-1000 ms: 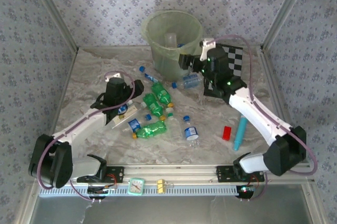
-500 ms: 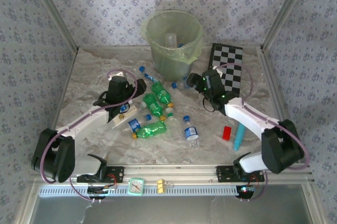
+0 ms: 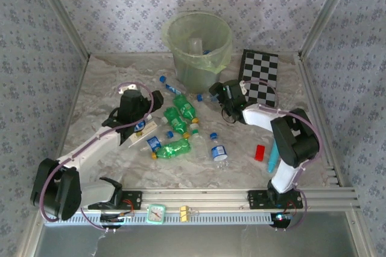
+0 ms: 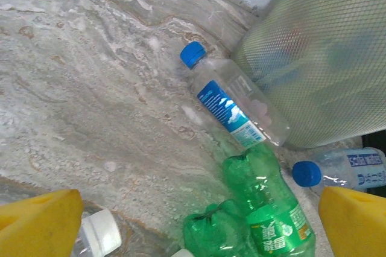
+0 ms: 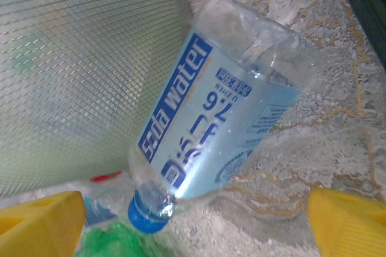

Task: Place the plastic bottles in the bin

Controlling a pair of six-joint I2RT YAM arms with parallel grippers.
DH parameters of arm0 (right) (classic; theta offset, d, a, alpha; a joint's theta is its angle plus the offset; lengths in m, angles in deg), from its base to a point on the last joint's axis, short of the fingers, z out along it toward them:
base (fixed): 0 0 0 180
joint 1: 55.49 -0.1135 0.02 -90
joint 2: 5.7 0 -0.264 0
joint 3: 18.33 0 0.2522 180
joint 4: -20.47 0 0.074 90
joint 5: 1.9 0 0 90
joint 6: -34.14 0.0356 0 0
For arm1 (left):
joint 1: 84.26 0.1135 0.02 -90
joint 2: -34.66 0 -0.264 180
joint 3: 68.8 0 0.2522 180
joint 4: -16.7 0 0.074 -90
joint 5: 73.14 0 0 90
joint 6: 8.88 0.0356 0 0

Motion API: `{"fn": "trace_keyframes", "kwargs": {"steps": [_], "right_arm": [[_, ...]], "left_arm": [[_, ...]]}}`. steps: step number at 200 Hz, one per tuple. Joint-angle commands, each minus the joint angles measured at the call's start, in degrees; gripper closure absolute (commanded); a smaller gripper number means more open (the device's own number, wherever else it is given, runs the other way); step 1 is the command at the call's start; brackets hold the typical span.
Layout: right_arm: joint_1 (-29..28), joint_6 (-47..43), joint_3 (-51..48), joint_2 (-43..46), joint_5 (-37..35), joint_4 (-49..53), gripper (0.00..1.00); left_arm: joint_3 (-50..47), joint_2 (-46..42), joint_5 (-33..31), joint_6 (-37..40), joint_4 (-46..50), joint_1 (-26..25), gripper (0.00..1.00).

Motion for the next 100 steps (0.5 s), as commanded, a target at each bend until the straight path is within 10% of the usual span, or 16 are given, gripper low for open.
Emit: {"fn": "trace_keyframes", "kwargs": {"steps": [1,100], "right_arm": [[0.80,7.14,2.76,-3.81,0.10,-5.25,0.05],[1.41,18.19,7.73,-13.74,-4.62,-5.12,0.05]], "left_arm": [[-1.00,-2.31,-2.25,1.35,0.96,0.19,0.00],[-2.61,-3.53,-3.30,1.64,0.61,1.18,0.00]]}}
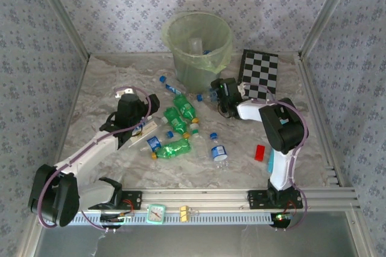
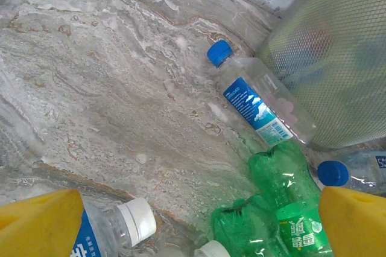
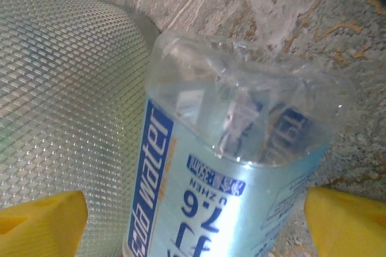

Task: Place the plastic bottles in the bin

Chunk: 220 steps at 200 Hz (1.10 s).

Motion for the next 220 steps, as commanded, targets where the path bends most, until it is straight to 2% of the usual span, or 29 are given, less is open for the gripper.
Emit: {"fn": "trace_keyframes", "kwargs": {"steps": [1,82,165,220], "right_arm": [[0.19,4.77,2.09,-3.76,-2.66,0.72,0.05],[-0.27,4.08,5.51,-6.76,-5.12,5.67,0.10],[-1.07,4.99,2.41,-7.99,-2.85,2.65,0.27],[-1.04,4.07,-1.25,-6.07,-2.32,1.31,0.34]], "left_arm": [[0.25,-0.93,-1.03,1.03,-0.11,0.31,0.00],[-0.27,-0.87,-1.45,0.87,-0.55,0.83,0.00],[-0.45,-1.79,-1.75,0.71,-0.11,0.92,0.00],[-0.02,-2.60,-1.71,0.45,0.58,0.92,0.00]]}}
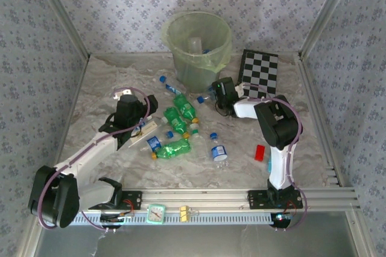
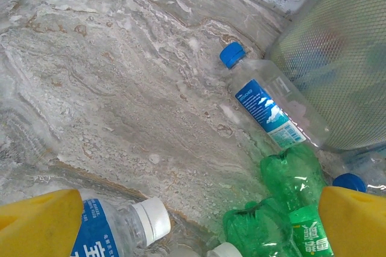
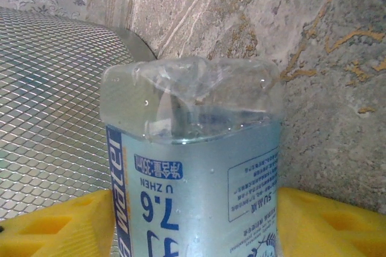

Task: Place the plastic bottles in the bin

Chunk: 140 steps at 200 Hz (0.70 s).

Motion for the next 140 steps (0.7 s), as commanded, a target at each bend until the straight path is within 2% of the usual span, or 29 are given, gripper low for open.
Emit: {"fn": "trace_keyframes", "kwargs": {"steps": [1,34,87,140], "right_arm": [[-0.45,0.31,-3.21,-2.10,0.53,3.34,0.34],[-0.46,-2.32,-4.66,-1.02,1.66,1.60,0.46],[0.31,-6.98,-8.76,1.64,6.10,-10.13,0.54],[0.23,-13.34,-12.00,9.88,8.54,-10.91,0.59]], "left_arm": [[0.79,-1.82,-0.90,0.47,0.43,0.26,0.00],[1.06,-3.21,-1.16,0.33,1.61,0.26,0.00],[0.72,-6.09,-2.15,-0.31,2.90,0.26,0.00],[1.15,-5.73,-2.35,-0.66,2.38,0.26,0.00]]}}
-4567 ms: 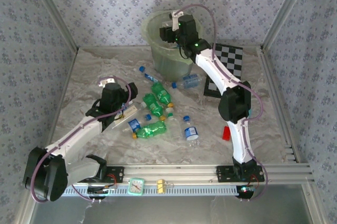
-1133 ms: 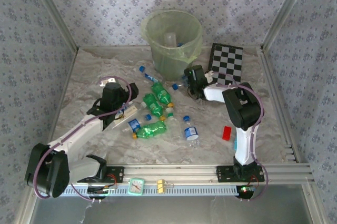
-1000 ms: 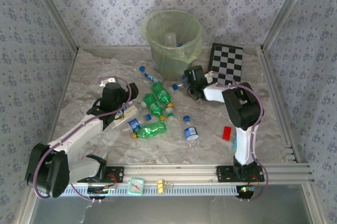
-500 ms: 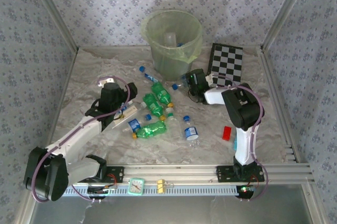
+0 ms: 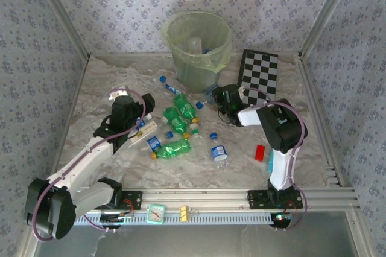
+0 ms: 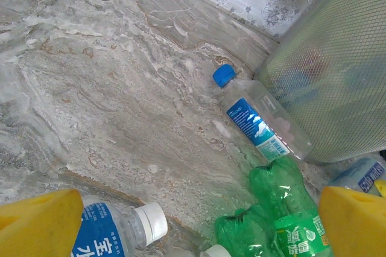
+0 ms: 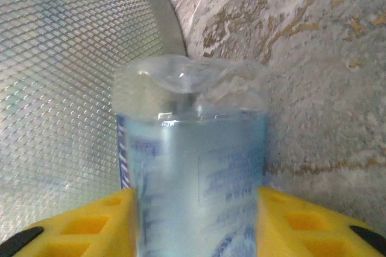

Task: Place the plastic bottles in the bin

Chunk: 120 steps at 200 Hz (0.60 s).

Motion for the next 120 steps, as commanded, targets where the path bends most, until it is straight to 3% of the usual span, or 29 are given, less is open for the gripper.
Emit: {"fn": "trace_keyframes", "kwargs": {"steps": [1,120], "right_arm": [[-0.06,-5.47,-1.40,5.24,1.98,1.33,0.59],[1.38,-19.77,-8.18,27.54,3.45,17.77,0.61]], "left_arm": [[1.15,-0.30,-1.06,-0.45,0.08,0.26,0.00],[0.10,3.19,0.45,-2.21,-3.00,0.26,0.00]]}}
